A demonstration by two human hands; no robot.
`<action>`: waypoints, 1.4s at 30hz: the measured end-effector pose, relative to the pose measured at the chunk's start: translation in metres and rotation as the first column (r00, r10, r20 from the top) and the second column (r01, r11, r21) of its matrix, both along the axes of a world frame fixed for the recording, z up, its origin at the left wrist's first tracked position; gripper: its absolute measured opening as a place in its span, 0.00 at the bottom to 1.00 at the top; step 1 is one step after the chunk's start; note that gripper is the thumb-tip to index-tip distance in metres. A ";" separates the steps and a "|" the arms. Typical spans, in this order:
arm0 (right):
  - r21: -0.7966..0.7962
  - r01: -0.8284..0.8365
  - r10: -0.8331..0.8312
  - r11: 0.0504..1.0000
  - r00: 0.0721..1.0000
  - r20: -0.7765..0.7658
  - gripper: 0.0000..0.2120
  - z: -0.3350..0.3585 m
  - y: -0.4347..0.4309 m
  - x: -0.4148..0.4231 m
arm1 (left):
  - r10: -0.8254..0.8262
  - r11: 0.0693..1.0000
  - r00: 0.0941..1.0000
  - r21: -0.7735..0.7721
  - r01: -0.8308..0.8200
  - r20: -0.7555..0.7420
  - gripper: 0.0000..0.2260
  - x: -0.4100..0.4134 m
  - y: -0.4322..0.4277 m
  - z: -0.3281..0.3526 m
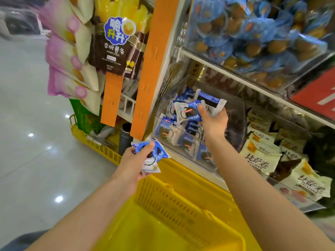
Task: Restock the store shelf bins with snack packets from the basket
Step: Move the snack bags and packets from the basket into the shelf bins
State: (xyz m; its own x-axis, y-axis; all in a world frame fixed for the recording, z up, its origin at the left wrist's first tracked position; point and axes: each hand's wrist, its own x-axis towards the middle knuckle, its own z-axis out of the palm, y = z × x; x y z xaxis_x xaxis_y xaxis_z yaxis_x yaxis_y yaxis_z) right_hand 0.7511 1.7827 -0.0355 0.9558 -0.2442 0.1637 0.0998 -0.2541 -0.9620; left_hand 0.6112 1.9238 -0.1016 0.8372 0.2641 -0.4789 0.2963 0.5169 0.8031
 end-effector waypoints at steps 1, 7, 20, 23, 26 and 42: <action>0.006 0.020 -0.020 1.000 0.999 -0.033 0.30 -0.002 0.008 0.008 | -0.005 1.000 1.000 0.006 0.005 0.013 0.18 0.001 0.003 0.006; -0.204 -0.059 0.013 0.977 0.976 -0.216 0.34 -0.021 0.025 0.032 | -0.002 0.999 0.999 0.036 0.001 0.036 0.17 0.005 0.016 0.022; -0.291 0.093 -0.112 0.952 0.992 -0.051 0.20 0.002 -0.029 0.055 | -0.012 0.984 1.000 -0.178 0.012 -0.002 0.18 0.016 0.016 0.029; -0.418 0.158 -0.212 0.895 0.974 -0.085 0.31 0.004 -0.046 0.067 | -0.017 0.984 1.000 -0.175 0.017 0.003 0.18 0.017 0.015 0.031; -0.566 0.095 -0.202 0.819 0.971 -0.129 0.31 0.002 -0.056 0.081 | -0.030 0.987 0.999 -0.158 0.037 0.042 0.18 0.021 0.016 0.033; -0.724 0.003 -0.246 0.690 0.942 -0.230 0.31 -0.023 -0.031 0.132 | -0.047 0.981 0.986 -0.179 0.076 0.157 0.27 0.056 0.010 0.037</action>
